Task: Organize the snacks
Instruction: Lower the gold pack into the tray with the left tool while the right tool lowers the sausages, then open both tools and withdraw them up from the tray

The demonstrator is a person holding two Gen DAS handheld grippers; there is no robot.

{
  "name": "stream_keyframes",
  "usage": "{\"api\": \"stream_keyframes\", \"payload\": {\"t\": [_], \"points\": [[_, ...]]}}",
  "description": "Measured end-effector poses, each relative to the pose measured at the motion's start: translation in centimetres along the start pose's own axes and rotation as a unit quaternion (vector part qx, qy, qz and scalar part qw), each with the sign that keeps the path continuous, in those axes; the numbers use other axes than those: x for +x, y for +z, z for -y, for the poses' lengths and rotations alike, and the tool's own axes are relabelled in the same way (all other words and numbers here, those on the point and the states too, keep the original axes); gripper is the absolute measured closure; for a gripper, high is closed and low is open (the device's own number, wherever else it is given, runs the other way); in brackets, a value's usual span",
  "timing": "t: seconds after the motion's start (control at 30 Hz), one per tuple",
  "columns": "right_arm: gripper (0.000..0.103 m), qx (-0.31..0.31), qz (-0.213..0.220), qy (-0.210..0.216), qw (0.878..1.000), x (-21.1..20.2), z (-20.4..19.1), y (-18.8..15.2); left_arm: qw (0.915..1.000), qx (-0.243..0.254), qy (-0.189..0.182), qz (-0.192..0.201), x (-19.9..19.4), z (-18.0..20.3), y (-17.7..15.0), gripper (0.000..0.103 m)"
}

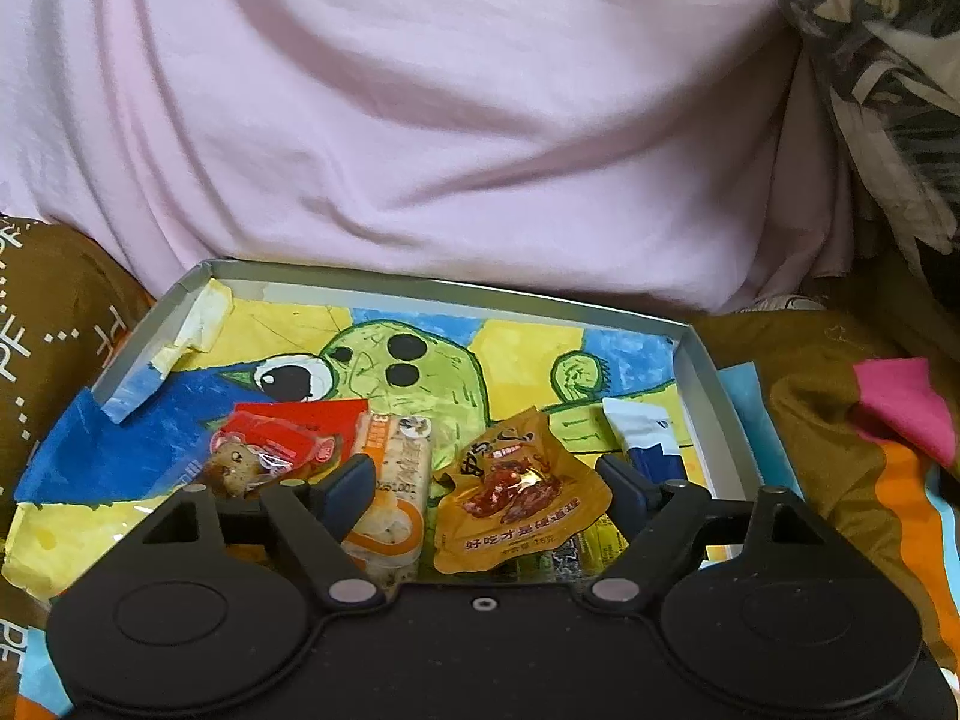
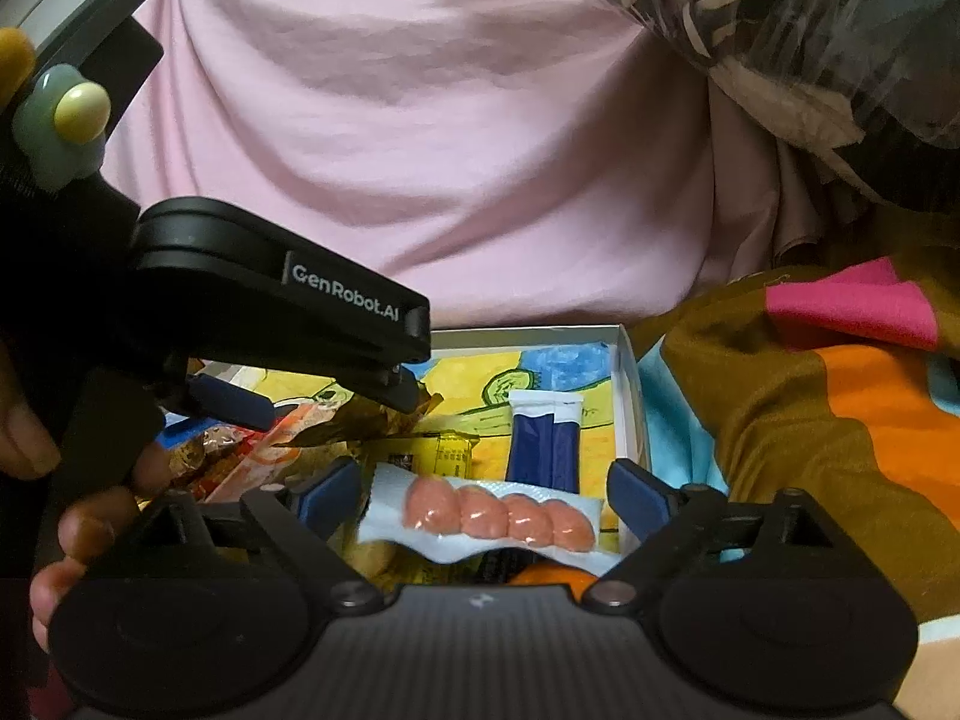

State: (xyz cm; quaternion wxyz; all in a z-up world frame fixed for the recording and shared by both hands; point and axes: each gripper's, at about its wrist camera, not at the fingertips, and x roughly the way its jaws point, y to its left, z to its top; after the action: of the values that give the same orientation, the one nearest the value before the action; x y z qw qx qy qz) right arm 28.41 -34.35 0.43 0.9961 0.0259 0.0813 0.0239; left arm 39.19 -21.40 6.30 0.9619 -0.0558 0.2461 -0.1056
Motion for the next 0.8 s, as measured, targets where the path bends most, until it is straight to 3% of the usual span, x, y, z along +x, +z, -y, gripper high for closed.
{"api": "stream_keyframes", "payload": {"t": [0.27,0.4,0.8], "points": [[0.003,-0.009,0.008,-0.001,1.0,-0.2,-0.3,0.2,0.9999,-0.008,0.008,0.01,-0.6,-0.7,0.0,0.014],[0.0,-0.012,0.016,-0.002,1.0,-0.5,-0.5,0.3,0.9995,-0.014,0.018,0.022,-1.1,-1.0,0.1,0.006],[0.0,-0.006,0.026,-0.004,1.0,-1.8,-1.2,1.3,0.9968,-0.046,0.047,0.046,-3.7,-3.2,0.3,0.001]]}}
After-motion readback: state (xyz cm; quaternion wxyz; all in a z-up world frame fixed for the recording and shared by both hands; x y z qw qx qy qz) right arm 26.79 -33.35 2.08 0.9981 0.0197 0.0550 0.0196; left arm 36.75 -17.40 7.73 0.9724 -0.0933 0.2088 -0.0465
